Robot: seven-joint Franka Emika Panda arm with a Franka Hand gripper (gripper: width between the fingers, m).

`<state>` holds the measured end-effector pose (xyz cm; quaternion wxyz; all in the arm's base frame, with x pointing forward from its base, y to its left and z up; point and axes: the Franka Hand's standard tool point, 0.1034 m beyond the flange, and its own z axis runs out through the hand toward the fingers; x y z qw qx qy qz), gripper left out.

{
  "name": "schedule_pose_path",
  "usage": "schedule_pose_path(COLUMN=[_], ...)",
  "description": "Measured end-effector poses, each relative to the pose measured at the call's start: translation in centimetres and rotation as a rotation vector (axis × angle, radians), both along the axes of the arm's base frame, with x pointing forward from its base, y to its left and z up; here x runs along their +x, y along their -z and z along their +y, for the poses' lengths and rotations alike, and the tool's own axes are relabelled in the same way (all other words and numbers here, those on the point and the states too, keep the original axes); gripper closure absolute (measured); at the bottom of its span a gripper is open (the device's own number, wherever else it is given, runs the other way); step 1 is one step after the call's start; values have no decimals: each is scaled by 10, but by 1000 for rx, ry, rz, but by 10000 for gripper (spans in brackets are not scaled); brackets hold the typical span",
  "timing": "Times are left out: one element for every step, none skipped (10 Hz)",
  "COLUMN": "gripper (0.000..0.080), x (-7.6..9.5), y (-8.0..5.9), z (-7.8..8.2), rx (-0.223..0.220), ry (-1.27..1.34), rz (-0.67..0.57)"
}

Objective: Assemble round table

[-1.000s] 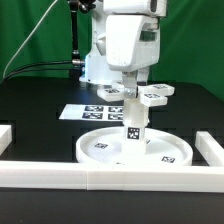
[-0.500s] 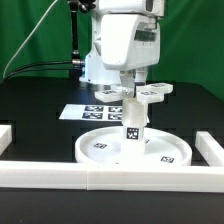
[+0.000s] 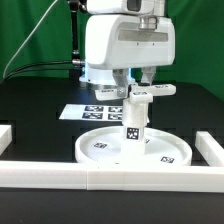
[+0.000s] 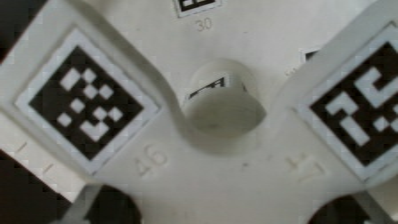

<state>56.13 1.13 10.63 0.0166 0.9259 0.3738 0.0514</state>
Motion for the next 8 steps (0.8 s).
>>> schedule_pose_path(gripper=[356,356,356,356,354,354,354,354], x=[0,0,0,0,-1,-1,-1,-1], y=[0,0,0,0,0,0,0,0], z=[0,0,1,1,1,1,1,2], rx=[8,12,24,30,33,43,49,53], ry=[69,104,190,245,276,353,404,440], rz=[1,2,3,4,5,6,7,7])
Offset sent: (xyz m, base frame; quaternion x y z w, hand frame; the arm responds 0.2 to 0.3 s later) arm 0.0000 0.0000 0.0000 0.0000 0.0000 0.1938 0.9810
